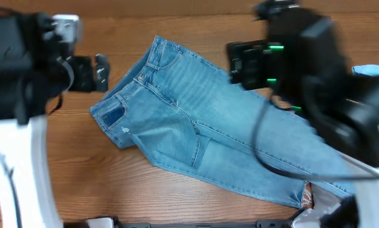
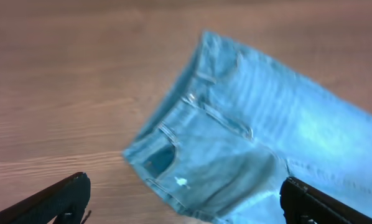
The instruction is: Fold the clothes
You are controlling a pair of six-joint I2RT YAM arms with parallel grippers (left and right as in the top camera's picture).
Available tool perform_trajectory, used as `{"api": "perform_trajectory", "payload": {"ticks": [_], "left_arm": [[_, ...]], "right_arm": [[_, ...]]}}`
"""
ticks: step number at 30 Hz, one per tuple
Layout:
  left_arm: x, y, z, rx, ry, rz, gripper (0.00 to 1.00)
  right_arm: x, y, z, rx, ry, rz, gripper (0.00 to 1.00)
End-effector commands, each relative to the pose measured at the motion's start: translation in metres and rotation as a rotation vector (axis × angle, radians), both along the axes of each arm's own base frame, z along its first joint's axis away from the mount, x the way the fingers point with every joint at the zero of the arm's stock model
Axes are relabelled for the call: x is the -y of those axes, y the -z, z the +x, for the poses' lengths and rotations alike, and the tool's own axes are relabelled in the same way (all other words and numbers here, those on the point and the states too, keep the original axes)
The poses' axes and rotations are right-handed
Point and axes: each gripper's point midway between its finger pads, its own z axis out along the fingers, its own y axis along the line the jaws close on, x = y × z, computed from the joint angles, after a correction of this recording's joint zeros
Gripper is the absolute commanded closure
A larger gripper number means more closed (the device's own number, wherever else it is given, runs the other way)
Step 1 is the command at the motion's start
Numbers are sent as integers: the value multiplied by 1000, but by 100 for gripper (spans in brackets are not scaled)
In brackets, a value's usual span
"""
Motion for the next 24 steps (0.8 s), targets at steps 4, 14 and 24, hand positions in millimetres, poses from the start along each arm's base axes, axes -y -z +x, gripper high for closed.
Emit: {"api": "perform_trajectory", "payload": {"ticks": [4,14,24], "left_arm": [[22,100,62,-241,128,-21,0],[17,242,109,-480,168,9,4],[11,315,116,-576,220,52,16]], "right_arm": [[11,-15,-22,-26,-62,129,20],[14,-2,-29,-81,-61,101,23],[13,-2,-29,-84,-67,105,24]]}}
